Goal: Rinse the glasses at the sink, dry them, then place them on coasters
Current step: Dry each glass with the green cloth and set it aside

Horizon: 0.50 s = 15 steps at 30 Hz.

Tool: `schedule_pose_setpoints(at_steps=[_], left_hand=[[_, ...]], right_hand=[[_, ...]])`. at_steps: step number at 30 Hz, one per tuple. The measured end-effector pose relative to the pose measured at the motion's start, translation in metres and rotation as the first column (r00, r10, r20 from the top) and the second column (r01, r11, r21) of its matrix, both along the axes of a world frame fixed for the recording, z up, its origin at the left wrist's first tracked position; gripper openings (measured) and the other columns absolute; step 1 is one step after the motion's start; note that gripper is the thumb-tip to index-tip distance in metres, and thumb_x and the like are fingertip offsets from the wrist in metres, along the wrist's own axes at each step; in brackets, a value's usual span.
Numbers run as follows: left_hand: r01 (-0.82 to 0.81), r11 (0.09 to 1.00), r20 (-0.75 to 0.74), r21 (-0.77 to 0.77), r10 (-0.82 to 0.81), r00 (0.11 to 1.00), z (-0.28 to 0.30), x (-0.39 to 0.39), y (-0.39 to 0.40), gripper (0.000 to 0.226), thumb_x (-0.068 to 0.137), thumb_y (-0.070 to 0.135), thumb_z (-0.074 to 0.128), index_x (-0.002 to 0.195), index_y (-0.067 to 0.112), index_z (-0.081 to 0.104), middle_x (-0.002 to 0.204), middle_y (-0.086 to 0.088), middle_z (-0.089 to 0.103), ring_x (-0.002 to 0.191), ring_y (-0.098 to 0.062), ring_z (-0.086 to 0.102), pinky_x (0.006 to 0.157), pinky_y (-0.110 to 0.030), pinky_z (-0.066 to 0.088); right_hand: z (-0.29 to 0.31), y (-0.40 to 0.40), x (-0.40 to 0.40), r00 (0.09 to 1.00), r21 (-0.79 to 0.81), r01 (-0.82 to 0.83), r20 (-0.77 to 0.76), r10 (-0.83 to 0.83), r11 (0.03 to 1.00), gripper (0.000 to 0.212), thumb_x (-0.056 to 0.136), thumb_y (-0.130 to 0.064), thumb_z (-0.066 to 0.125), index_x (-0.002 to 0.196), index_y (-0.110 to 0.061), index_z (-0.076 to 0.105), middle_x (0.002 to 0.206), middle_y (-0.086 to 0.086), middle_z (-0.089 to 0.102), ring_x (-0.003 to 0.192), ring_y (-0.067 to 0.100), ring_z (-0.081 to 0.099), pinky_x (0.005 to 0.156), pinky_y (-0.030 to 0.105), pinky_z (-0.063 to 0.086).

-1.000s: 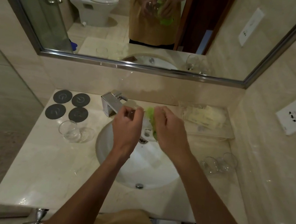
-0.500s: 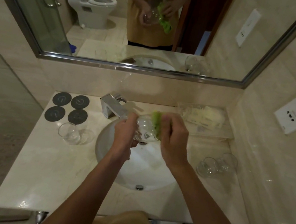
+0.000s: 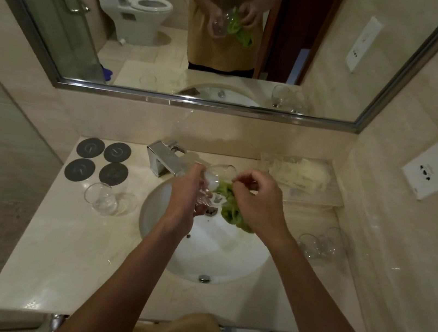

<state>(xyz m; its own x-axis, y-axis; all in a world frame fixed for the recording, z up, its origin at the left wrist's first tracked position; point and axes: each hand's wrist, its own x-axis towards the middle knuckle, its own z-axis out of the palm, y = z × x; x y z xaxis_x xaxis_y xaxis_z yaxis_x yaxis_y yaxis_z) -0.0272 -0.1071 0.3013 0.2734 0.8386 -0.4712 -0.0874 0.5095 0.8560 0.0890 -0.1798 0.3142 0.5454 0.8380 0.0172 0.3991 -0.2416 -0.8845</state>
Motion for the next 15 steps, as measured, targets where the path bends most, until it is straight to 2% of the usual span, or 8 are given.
schedule_pose_setpoints(at_steps=[2,5,8,10,12,15], left_hand=[[0.002,1.000,0.007,0.016,-0.003,1.000,-0.001,-0.001,0.001,0.020,0.090,0.033,0.053,0.085,0.014,0.058,0.067,-0.001,0.055,0.048,-0.012,0.050,0.041,-0.020,0.032],[0.049,0.991,-0.021,0.124,-0.047,0.999,0.000,0.000,0.000,0.023,0.093,0.033,0.051,0.090,0.013,0.062,0.067,-0.002,0.058,0.055,-0.014,0.056,0.042,-0.019,0.039],[0.103,0.971,-0.065,0.218,-0.090,0.994,0.001,0.000,-0.003,0.039,0.095,0.036,0.049,0.098,0.000,0.061,0.081,-0.009,0.059,0.066,-0.015,0.059,0.048,-0.022,0.045],[0.102,0.969,-0.062,0.226,-0.090,0.994,0.003,-0.001,-0.004,0.047,0.090,0.042,0.050,0.099,-0.003,0.061,0.080,-0.011,0.058,0.062,-0.013,0.057,0.049,-0.023,0.044],[0.078,0.975,-0.065,0.206,-0.066,0.996,0.002,-0.001,-0.003,0.038,0.088,0.042,0.051,0.094,0.006,0.063,0.075,-0.008,0.056,0.056,-0.010,0.055,0.051,-0.023,0.041],[0.025,0.981,-0.108,0.191,-0.004,0.994,-0.001,0.000,-0.001,0.027,0.088,0.040,0.054,0.089,0.014,0.063,0.068,-0.003,0.057,0.053,-0.009,0.054,0.054,-0.026,0.040]], right_hand=[[-0.002,-0.001,0.000,0.998,0.018,0.041,-0.051,-0.040,0.999,0.008,0.083,-0.014,0.067,0.089,-0.015,0.062,0.094,0.001,0.064,0.088,0.012,0.060,0.075,0.020,0.050],[-0.005,0.000,-0.004,0.994,-0.004,0.110,-0.026,-0.110,0.994,0.017,0.083,-0.022,0.065,0.092,-0.014,0.053,0.090,0.003,0.058,0.081,0.015,0.055,0.069,0.023,0.046],[-0.010,-0.001,-0.008,0.988,-0.097,0.145,-0.048,-0.150,0.985,0.021,0.092,-0.035,0.041,0.083,-0.016,0.044,0.078,0.000,0.052,0.074,0.020,0.050,0.061,0.035,0.038],[-0.012,-0.005,-0.012,0.984,-0.106,0.171,-0.026,-0.174,0.980,0.027,0.090,-0.034,0.023,0.072,-0.018,0.037,0.072,0.000,0.046,0.071,0.019,0.044,0.058,0.033,0.030],[-0.010,-0.009,-0.015,0.981,-0.074,0.193,0.037,-0.191,0.978,0.028,0.088,-0.031,0.018,0.068,-0.019,0.033,0.067,0.001,0.044,0.064,0.016,0.040,0.054,0.031,0.026],[-0.003,-0.012,-0.013,0.986,-0.100,0.165,0.025,-0.164,0.981,0.031,0.098,-0.027,0.025,0.071,-0.017,0.036,0.067,0.001,0.044,0.063,0.014,0.039,0.055,0.032,0.027]])
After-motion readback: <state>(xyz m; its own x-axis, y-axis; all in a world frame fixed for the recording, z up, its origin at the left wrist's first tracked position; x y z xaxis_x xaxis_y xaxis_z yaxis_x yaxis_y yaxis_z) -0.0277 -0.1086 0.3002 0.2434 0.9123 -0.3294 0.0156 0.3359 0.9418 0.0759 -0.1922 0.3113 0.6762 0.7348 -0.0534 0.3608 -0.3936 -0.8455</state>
